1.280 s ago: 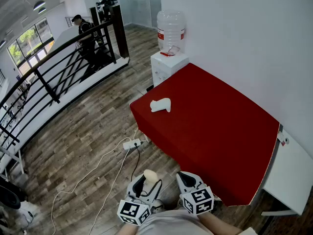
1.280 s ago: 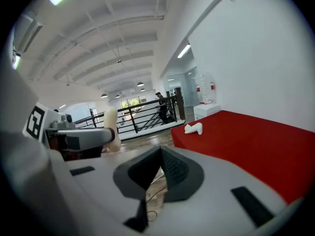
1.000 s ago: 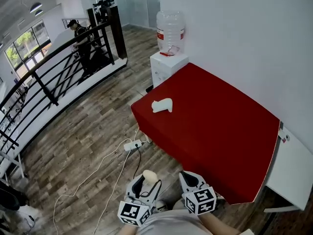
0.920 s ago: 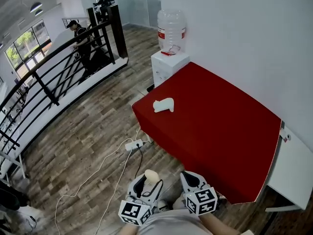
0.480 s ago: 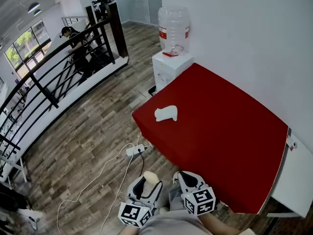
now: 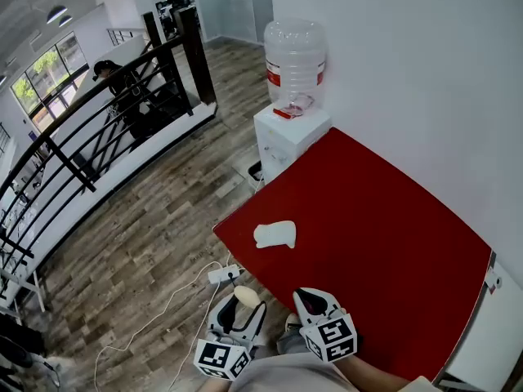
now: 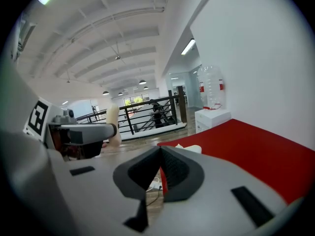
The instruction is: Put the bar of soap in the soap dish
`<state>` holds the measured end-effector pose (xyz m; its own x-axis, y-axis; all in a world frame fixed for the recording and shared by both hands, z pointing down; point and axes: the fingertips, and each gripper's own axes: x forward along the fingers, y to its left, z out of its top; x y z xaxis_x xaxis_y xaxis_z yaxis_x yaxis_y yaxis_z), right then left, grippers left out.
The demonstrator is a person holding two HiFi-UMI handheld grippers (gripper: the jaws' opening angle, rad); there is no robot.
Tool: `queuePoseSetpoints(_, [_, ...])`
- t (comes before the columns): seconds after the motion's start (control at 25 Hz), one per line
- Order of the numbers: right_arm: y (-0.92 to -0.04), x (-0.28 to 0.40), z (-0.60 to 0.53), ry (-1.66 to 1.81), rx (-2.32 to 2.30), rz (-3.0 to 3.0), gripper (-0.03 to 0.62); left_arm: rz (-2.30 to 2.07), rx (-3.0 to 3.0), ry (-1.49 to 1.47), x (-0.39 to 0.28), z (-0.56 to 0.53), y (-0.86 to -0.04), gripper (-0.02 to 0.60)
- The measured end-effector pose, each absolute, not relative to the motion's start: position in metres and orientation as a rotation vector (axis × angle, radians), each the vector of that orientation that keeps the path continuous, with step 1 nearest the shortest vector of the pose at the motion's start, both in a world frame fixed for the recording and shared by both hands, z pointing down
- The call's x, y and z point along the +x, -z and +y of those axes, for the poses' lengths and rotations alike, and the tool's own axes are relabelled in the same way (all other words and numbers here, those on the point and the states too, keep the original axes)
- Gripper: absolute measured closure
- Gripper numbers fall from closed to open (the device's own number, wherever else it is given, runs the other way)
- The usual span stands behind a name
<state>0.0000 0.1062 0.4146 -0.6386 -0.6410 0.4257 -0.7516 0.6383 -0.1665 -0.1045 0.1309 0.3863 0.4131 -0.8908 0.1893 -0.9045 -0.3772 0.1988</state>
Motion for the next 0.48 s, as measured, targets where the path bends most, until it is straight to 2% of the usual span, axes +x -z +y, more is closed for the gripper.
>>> queuePoseSetpoints(0.48, [-0.411, -0.012, 0.029, -0.541, 1.190, -2.504, 0.589, -1.472, 2.427, -0.144, -0.112, 0.051, -0.387, 0.321])
